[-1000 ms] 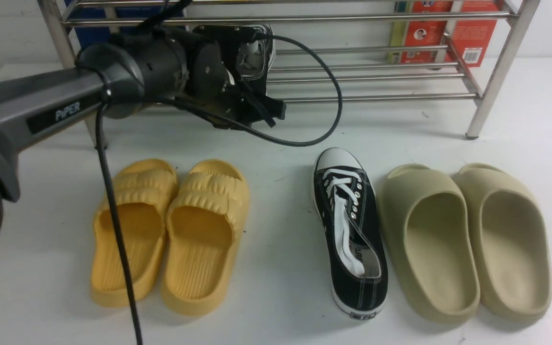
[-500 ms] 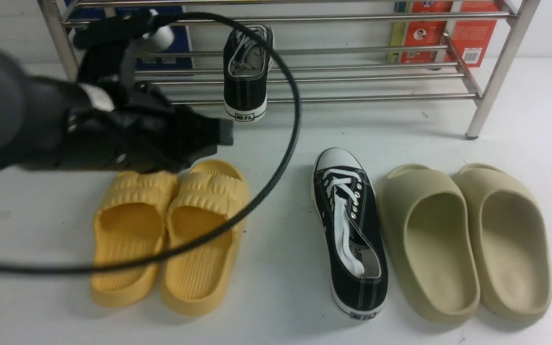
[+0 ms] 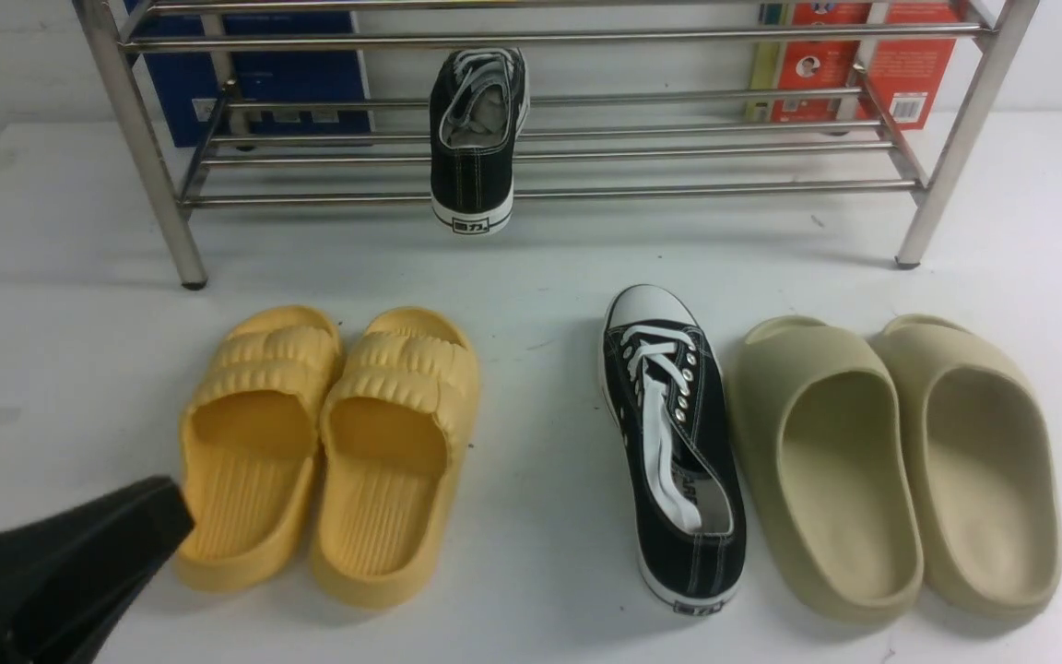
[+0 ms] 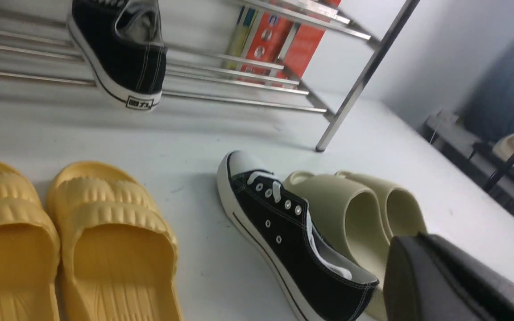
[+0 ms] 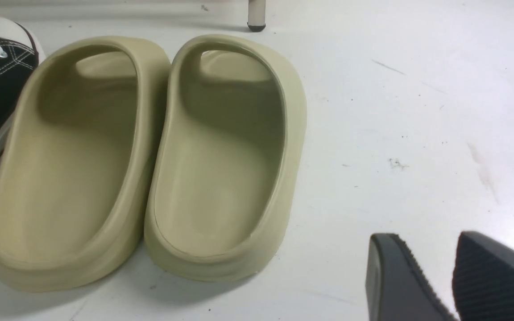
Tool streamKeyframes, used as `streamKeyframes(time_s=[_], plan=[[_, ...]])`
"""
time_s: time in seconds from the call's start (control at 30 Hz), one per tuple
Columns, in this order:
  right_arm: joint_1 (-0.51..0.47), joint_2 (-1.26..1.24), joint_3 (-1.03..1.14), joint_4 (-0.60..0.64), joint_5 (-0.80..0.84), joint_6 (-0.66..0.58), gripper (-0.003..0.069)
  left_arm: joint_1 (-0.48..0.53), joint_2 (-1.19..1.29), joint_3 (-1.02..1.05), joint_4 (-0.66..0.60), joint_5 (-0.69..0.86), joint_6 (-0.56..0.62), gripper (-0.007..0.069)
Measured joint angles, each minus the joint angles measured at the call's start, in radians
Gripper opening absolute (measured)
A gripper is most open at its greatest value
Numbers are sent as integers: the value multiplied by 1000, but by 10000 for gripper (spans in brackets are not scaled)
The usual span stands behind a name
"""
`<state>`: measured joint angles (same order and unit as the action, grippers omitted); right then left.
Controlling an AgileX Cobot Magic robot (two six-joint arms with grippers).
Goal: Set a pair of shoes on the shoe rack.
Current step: Use the right arm to grab the shoe closest to it
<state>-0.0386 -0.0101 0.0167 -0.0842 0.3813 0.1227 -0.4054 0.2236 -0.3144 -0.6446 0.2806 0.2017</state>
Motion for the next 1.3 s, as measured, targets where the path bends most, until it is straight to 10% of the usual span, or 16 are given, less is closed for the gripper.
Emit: streamKeyframes(time_s=[0.47, 0.83, 1.3], plan=[[1, 0, 0, -74, -7, 19, 239, 0, -164, 138, -4, -32, 0, -13], [6, 0, 7, 445, -236, 378, 235, 0, -164, 138, -6, -32, 0, -13], [112, 671, -731, 403, 605, -123, 57, 0, -164, 138, -6, -24, 0, -13]])
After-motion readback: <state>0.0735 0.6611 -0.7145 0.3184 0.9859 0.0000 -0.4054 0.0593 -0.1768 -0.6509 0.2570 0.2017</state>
